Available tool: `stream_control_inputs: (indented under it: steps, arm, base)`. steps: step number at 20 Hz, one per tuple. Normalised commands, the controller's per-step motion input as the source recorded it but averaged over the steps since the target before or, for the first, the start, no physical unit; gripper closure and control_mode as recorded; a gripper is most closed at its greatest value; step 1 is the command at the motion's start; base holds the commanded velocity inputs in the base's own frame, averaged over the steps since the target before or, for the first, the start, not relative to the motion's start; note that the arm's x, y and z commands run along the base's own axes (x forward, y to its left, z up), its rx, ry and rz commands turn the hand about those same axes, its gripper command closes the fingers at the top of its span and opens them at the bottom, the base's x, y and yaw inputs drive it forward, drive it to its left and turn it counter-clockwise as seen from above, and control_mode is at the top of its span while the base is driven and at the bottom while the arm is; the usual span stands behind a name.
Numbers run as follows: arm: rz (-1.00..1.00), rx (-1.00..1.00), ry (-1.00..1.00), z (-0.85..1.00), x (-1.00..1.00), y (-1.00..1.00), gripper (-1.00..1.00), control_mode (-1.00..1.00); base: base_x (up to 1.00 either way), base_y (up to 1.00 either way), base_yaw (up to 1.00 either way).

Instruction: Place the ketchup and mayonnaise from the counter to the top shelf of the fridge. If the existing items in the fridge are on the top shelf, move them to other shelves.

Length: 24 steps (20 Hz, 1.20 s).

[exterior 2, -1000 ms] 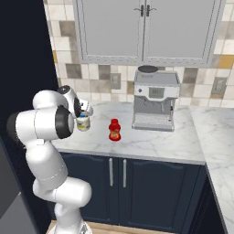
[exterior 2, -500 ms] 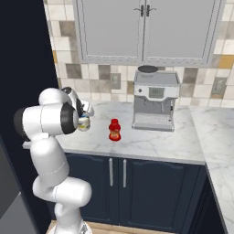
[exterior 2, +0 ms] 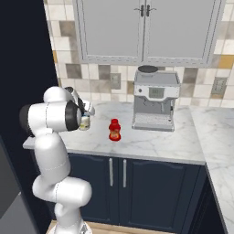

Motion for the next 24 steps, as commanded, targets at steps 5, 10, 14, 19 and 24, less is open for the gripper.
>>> stream_control_inputs:
  steps: [5, 10, 14, 19, 24]
  arm:
    - [0.0, -0.01, 0.0, -0.14, 0.18, 0.01, 1.0, -1.0]
    - [0.0, -0.01, 0.0, -0.02, 0.04, 0.0, 1.0, -1.0]
    - [0.0, 0.0, 0.0, 0.01, -0.07, 0.0, 1.0, -1.0]
    - [0.0, 0.01, 0.0, 0.49, -0.74, 0.0, 1.0, -1.0]
    - [0.0, 0.0, -0.02, 0.98, -1.0, 0.0, 1.0, -1.0]
  base:
    - [0.0, 0.0, 0.0]
    - [0.0, 0.0, 0.0]
    - [0.0, 0.0, 0.0]
    - [0.0, 0.0, 0.0]
    - [0.0, 0.0, 0.0]
